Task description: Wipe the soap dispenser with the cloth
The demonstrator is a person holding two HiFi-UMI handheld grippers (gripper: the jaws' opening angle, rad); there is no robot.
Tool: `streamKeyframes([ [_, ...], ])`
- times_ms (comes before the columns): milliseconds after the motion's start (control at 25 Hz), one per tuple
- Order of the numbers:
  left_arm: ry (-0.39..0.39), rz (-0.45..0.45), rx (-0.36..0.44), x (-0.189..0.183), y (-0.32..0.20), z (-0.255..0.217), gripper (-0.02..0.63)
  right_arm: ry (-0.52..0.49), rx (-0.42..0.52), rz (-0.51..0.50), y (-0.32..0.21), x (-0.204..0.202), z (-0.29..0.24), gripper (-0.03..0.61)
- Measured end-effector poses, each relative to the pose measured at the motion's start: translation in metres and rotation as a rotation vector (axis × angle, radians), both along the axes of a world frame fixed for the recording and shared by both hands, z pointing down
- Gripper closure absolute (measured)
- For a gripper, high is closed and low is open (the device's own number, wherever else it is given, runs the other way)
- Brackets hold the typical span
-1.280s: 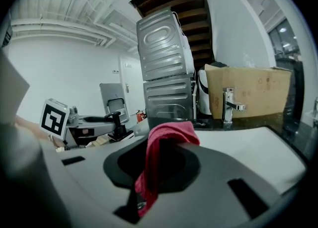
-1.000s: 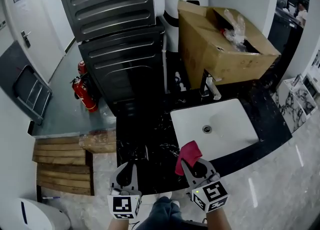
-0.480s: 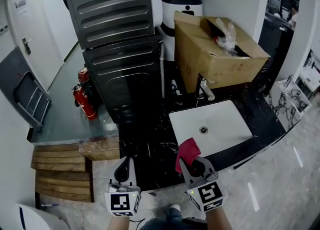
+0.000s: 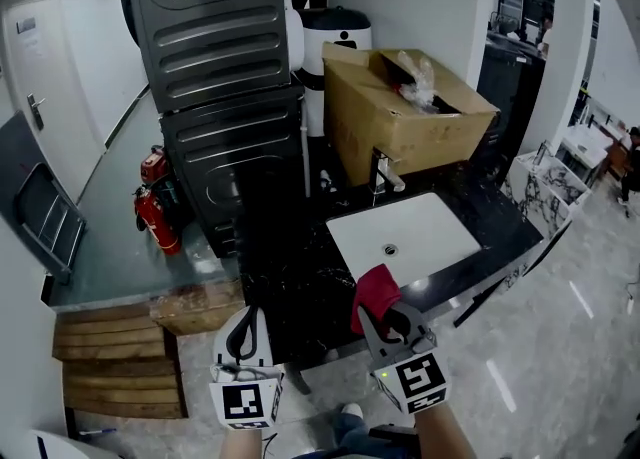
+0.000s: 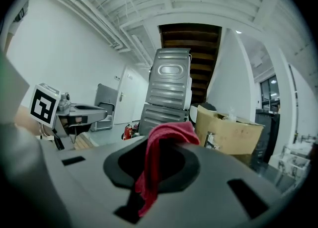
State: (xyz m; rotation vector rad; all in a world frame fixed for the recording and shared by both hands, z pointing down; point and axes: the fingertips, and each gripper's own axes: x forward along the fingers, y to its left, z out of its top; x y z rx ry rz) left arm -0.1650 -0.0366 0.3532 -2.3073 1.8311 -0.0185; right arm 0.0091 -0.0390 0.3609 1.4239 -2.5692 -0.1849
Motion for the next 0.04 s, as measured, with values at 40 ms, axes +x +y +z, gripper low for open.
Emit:
streamKeyframes([
  [40,-0.010,0.005,0.009,-0.0019,0.0074,-0.0023,0.600,-0.002,0.013,0.007,0.0064,-0.0024,-0.0029,0.531],
])
